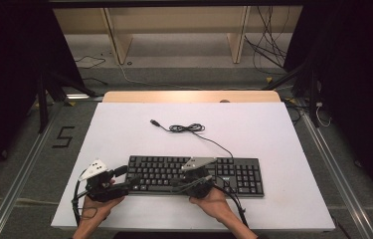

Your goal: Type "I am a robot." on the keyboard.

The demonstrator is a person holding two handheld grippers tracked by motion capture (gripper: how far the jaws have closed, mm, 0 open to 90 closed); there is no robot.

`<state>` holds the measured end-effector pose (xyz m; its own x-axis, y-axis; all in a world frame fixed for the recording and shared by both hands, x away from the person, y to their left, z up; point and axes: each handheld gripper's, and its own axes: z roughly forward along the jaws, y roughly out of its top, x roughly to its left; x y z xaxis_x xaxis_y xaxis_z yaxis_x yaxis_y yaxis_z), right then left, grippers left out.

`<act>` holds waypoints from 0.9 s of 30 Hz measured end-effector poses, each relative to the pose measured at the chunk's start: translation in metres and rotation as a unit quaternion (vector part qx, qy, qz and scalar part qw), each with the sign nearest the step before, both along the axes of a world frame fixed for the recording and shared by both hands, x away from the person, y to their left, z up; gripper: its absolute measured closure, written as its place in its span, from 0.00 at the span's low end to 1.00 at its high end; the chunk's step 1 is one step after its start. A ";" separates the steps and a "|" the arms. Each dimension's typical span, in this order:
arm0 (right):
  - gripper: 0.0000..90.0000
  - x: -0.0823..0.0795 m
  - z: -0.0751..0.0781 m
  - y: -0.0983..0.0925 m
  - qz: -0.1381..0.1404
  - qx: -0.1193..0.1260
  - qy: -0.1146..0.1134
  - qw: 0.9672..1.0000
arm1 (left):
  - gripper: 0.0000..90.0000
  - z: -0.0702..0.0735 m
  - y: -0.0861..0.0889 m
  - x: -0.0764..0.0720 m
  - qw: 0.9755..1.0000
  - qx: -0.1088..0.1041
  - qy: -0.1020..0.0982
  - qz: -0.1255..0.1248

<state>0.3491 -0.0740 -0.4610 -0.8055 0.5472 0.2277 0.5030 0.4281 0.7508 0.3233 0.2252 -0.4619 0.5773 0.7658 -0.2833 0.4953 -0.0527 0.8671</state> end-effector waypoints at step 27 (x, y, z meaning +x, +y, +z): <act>1.00 -0.001 -0.015 0.006 0.002 -0.035 0.006 0.999 | 0.30 0.000 -0.005 -0.003 1.000 0.003 -0.007 -0.018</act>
